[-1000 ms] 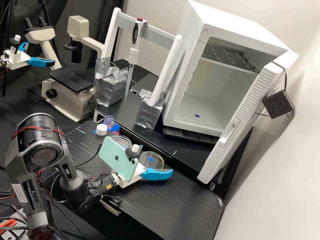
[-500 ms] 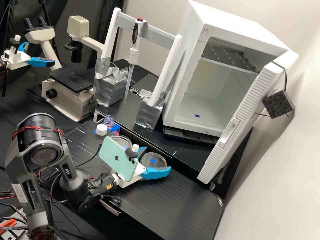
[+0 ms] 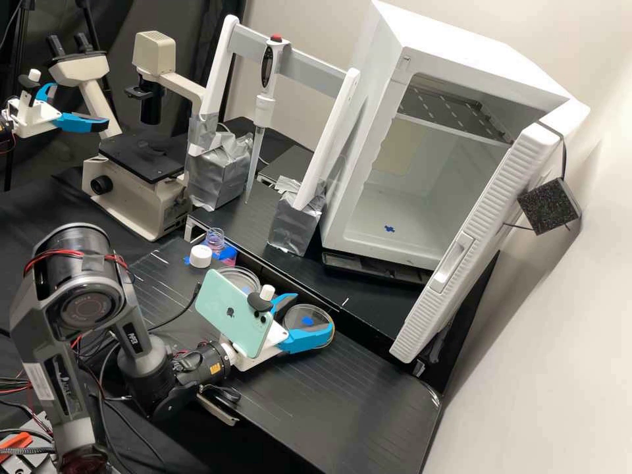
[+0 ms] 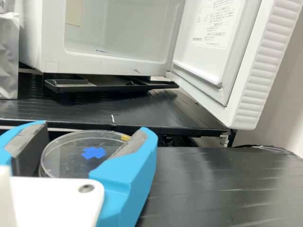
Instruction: Close the lid
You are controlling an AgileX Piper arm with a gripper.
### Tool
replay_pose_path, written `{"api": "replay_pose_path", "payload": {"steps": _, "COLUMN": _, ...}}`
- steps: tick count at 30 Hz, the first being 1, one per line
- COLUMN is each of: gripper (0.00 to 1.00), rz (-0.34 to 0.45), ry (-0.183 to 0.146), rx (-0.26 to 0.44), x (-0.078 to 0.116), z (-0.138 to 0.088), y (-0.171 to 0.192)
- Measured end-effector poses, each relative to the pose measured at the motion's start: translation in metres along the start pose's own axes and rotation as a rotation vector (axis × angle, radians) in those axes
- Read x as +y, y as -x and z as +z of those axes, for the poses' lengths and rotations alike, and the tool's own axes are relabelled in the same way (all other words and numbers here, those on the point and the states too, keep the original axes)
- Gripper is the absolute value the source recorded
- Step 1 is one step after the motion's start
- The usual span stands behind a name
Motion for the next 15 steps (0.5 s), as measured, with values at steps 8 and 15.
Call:
{"api": "replay_pose_path", "payload": {"steps": 8, "gripper": 0.0, "rz": 0.003, "ry": -0.003, "rx": -0.005, "x": 0.0001, "z": 0.0004, "y": -0.0001}}
{"api": "replay_pose_path", "payload": {"steps": 15, "gripper": 0.0, "rz": 0.003, "ry": -0.003, "rx": -0.005, "x": 0.0001, "z": 0.0004, "y": -0.0001}}
